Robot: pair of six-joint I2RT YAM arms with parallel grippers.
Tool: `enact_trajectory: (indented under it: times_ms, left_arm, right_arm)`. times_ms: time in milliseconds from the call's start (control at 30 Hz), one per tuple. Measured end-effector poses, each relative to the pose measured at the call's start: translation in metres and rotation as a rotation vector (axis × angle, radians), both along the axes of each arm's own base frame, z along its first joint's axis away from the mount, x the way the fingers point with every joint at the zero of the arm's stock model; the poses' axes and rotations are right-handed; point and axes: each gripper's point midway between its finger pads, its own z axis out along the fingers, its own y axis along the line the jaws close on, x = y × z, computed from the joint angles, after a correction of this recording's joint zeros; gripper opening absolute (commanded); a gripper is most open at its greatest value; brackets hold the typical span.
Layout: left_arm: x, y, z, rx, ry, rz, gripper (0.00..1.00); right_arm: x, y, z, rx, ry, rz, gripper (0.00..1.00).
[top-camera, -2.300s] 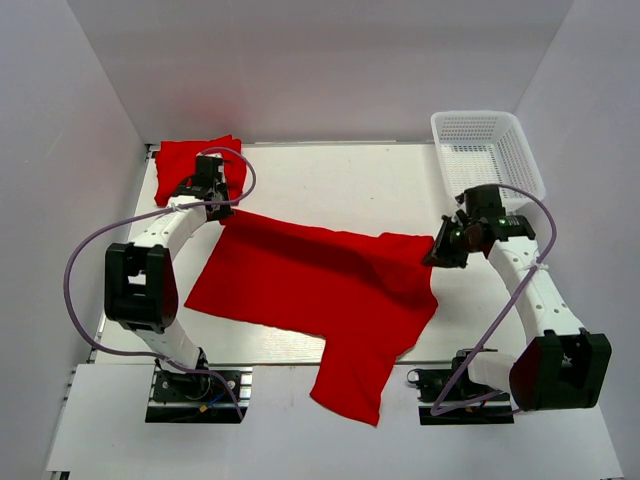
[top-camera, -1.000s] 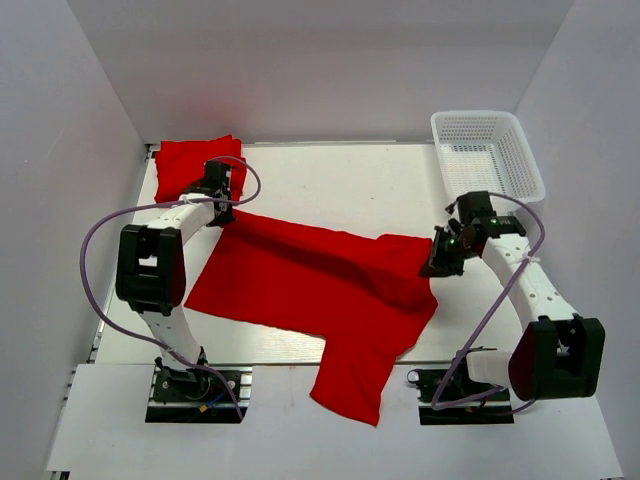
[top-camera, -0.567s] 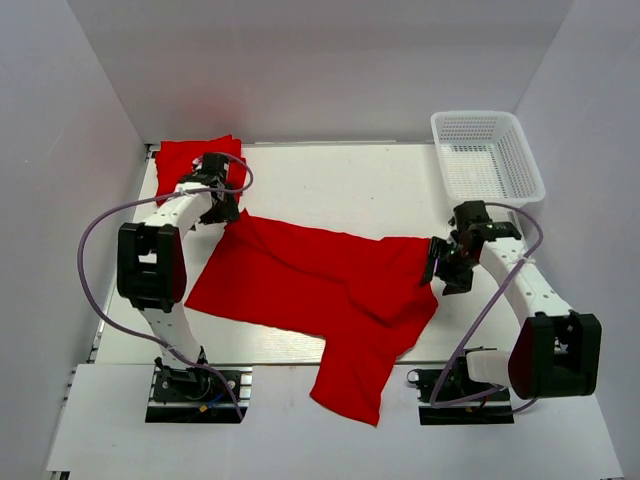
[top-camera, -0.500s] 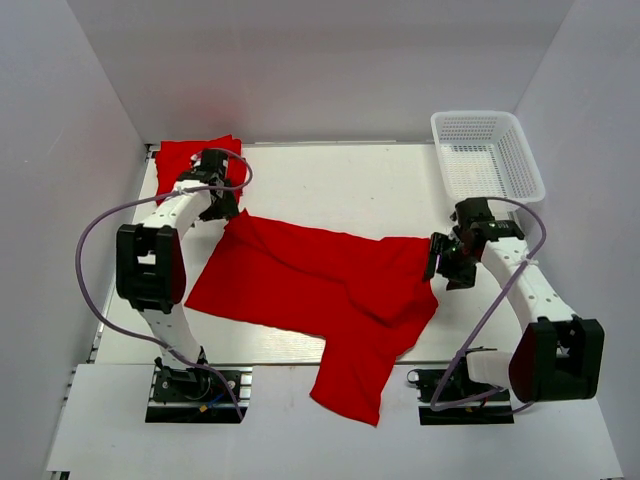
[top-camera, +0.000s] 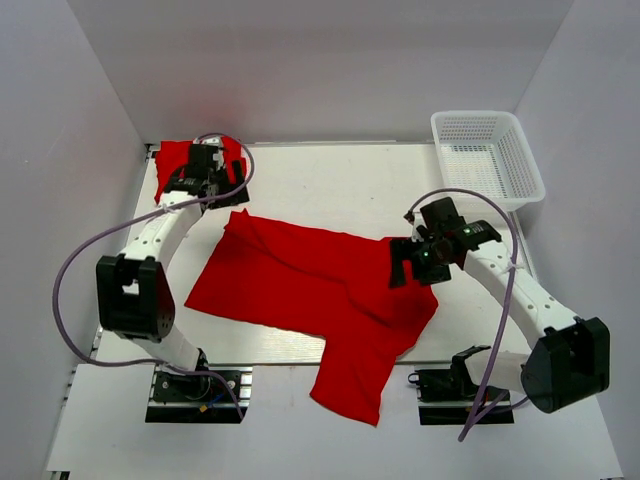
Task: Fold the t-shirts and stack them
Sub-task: Fold the flattened tshirt in 1/3 of the way
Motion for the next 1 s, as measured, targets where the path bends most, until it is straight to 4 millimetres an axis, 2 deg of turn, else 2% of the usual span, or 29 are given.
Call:
enact_trajectory:
  times_ms: [133,300,400,500,633,667,733,900,933,1000]
  left_arm:
    - [0.021,-0.021,-0.018,-0.041,0.04,-0.063,1.0]
    - [0.017,-0.037,-0.072,-0.042,0.177,-0.088,1.0]
    - [0.005,-0.043,-0.098,-0.014,0.268,-0.079,0.9]
    - [-0.009,-0.042,-0.112,0.028,0.334,-0.044,0.8]
    - [-0.023,-0.033,-0.122,0.064,0.378,0.008,0.56]
    - [-0.027,-0.031,-0.124,0.072,0.391,0.022,0.46]
    - [-0.035,-0.026,-0.128,0.087,0.417,0.051,0.4]
    - [-0.05,-0.015,-0.134,0.117,0.453,0.104,0.14]
    - [-0.054,-0.014,-0.134,0.118,0.457,0.113,0.11]
    - [-0.062,-0.012,-0.134,0.119,0.462,0.126,0.13]
  right_arm:
    - [0.013,0.009,0.0,0.027,-0.028,-0.047,0.9]
    - [0.027,0.022,-0.005,0.089,-0.071,-0.091,0.9]
    - [0.034,0.03,-0.012,0.108,-0.059,-0.102,0.9]
    - [0.04,0.035,-0.022,0.112,-0.048,-0.117,0.9]
    - [0.044,0.034,-0.032,0.098,-0.041,-0.146,0.9]
    - [0.044,0.033,-0.033,0.095,-0.04,-0.152,0.9]
    - [0.046,0.033,-0.035,0.092,-0.044,-0.157,0.9]
    - [0.046,0.033,-0.041,0.09,-0.035,-0.172,0.9]
    - [0.046,0.033,-0.042,0.089,-0.033,-0.173,0.9]
    - [0.044,0.032,-0.045,0.086,-0.028,-0.176,0.9]
